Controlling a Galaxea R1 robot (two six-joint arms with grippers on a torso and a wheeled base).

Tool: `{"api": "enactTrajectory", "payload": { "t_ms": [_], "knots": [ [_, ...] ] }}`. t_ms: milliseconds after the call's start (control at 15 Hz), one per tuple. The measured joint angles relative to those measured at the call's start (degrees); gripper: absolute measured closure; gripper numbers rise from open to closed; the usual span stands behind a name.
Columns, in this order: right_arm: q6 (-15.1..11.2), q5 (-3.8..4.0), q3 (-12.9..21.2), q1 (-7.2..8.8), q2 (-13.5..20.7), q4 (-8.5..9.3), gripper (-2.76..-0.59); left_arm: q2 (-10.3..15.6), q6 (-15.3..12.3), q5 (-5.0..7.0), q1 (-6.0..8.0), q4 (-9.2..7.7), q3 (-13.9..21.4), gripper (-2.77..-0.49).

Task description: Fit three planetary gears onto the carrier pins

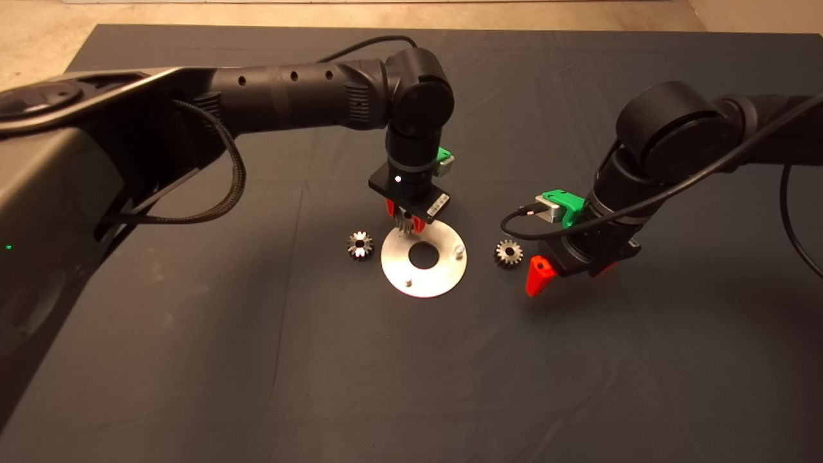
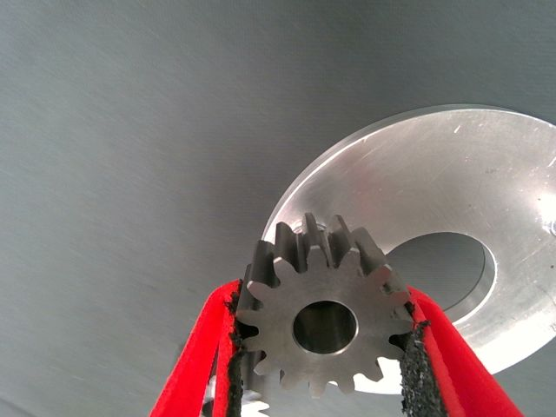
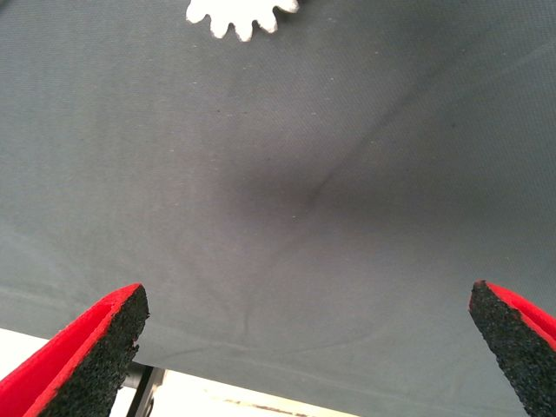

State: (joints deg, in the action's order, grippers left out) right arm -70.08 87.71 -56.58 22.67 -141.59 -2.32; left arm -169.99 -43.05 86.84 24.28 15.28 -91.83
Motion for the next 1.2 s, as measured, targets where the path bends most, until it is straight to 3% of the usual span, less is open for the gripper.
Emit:
{"api": "enactTrajectory", "payload": {
  "t_ms": [533, 733, 867, 1200],
  "knots": [
    [0.0, 0.0, 0.05, -0.63, 0.02, 0.01, -2.76, 0.0, -0.25, 0.13, 0.05, -0.02, -0.43, -0.91],
    [0.0, -0.01, 0.05, -0.63, 0.02, 0.0, -2.76, 0.24, -4.4, 0.07, -0.03, 0.8, 1.54, -0.91],
    [0.0, -0.01, 0.05, -0.63, 0.0, 0.0, -2.76, 0.33, -4.96, 0.13, -0.2, 1.44, 2.16, -0.94],
    [0.0, -0.01, 0.05, -0.63, 0.02, 0.0, -2.76, 0.3, -5.17, -0.02, -0.17, 1.14, 1.48, -1.05]
  ]
}}
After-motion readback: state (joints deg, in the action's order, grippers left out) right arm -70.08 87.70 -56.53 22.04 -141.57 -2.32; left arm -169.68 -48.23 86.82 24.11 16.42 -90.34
